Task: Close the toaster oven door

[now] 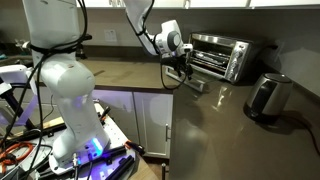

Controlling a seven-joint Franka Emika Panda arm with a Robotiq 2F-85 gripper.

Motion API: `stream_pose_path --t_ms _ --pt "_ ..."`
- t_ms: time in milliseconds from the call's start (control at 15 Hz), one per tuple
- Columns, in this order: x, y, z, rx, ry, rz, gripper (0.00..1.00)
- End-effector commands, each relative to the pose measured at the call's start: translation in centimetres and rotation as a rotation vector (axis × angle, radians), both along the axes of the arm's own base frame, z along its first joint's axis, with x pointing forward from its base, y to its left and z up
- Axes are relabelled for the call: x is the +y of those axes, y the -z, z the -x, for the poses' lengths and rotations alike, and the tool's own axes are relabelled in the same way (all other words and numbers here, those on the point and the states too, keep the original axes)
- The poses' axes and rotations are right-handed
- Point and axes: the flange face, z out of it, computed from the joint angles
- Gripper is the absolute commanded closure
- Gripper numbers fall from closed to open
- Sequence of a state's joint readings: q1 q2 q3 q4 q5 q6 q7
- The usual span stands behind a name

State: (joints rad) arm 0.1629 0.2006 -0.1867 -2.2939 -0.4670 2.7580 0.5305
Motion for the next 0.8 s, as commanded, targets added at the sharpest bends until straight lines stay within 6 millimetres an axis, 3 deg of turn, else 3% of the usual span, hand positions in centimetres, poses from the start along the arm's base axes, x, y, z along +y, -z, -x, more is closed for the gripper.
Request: stream_pose_path --t_ms 0,733 --pt "0.3 -1.6 -0.1 -0.065 0.025 0.014 0.0" --pt "-0.4 -4.7 0.4 -0.118 0.031 0.039 0.0"
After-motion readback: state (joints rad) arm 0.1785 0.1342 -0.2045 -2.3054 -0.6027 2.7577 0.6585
